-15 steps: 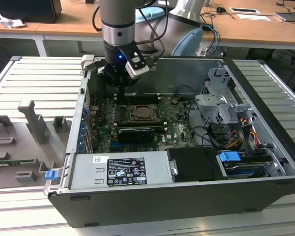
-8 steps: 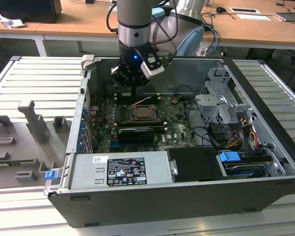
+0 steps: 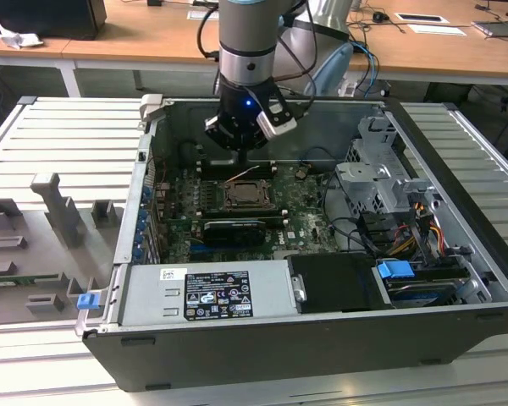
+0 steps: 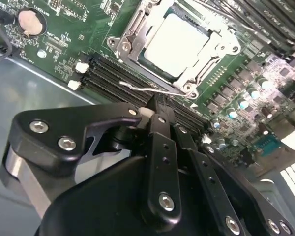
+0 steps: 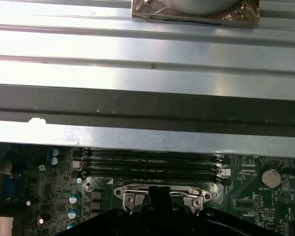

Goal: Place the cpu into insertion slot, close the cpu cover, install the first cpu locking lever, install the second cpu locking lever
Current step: 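Install the first cpu locking lever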

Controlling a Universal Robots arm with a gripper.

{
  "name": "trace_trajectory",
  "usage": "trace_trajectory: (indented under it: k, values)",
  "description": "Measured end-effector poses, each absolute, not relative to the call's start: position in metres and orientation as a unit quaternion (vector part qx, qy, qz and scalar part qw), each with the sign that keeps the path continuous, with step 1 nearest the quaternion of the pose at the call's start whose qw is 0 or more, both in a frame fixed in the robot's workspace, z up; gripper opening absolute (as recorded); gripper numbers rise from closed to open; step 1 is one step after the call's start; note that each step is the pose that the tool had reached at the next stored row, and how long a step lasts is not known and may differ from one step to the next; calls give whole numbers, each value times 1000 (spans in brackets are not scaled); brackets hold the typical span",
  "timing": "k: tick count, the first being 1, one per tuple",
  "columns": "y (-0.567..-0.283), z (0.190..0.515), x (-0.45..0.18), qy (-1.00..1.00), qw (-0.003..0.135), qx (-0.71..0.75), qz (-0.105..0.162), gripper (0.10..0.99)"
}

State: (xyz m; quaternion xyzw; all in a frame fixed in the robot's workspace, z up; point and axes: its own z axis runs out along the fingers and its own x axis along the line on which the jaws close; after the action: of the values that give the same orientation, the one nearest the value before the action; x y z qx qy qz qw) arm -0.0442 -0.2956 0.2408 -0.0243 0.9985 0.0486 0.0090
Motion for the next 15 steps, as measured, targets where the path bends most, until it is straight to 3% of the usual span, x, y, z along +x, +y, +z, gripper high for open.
trace_trajectory:
  k: [15]
  values:
    - [-288,217,-29,998,8,-25,50,106]
